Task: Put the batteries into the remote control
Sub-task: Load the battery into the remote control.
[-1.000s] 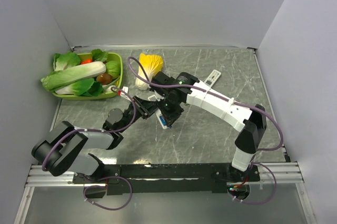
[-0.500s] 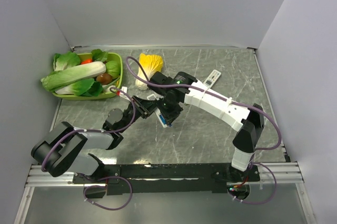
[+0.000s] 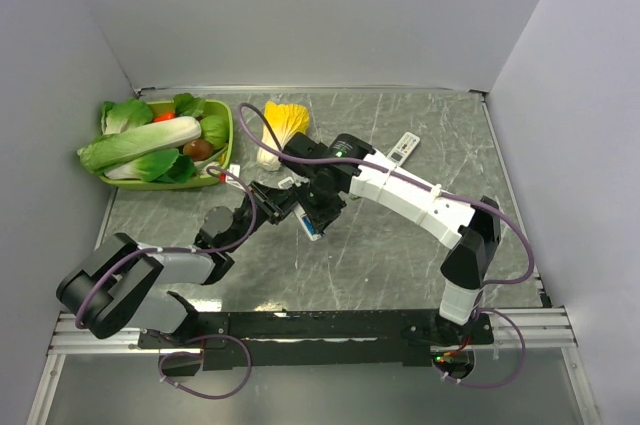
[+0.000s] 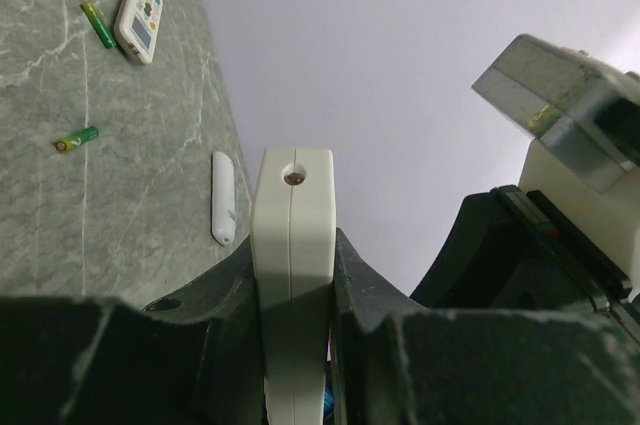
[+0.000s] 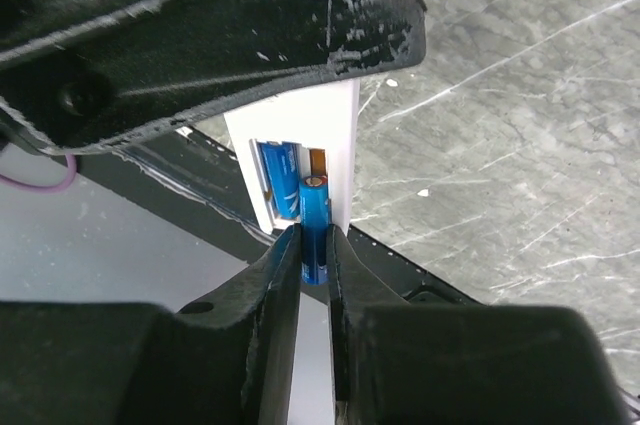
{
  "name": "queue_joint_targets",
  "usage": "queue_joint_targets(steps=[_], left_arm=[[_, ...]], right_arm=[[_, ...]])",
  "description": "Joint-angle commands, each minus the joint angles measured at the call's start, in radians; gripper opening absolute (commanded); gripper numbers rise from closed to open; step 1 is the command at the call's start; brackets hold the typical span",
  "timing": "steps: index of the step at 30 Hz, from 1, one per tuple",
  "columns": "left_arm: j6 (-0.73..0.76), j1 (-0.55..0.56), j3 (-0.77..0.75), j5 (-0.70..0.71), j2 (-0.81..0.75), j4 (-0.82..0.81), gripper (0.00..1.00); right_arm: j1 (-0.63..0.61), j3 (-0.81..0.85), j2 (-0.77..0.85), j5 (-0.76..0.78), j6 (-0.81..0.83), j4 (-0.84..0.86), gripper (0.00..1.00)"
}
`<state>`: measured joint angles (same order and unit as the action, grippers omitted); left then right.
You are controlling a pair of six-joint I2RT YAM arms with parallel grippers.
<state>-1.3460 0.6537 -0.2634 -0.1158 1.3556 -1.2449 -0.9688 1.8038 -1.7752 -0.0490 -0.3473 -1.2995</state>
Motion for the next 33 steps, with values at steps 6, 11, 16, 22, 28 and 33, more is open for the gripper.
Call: queue_joint_targets(steps=[6, 11, 16, 22, 28, 33], left_arm=[[-0.067, 0.018, -0.034, -0.004, -0.046, -0.102, 0.01], [-0.076, 0.018, -0.028, 0.008, -0.055, -0.1, 0.02], [-0.07, 0.018, -0.027, 0.027, -0.081, -0.064, 0.01], [-0.093, 0.018, -0.011, 0.03, -0.067, -0.086, 0.01], [-0.113, 0.018, 0.007, 0.022, -0.062, -0.122, 0.01], [-0.096, 0.018, -0.005, 0.002, -0.121, -0.038, 0.01]], right_arm=[[-0.008, 0.065, -0.02, 0.035, 0.013, 0.034, 0.25], [-0.008, 0.063, -0.032, 0.026, 0.016, 0.009, 0.28], [-0.011, 0.061, -0.033, 0.034, 0.014, -0.02, 0.28], [-0.018, 0.1, -0.009, 0.047, 0.021, -0.021, 0.31], [-0.031, 0.138, 0.091, 0.06, 0.1, 0.031, 0.48], [-0.028, -0.047, 0.327, -0.066, 0.313, 0.248, 0.56]])
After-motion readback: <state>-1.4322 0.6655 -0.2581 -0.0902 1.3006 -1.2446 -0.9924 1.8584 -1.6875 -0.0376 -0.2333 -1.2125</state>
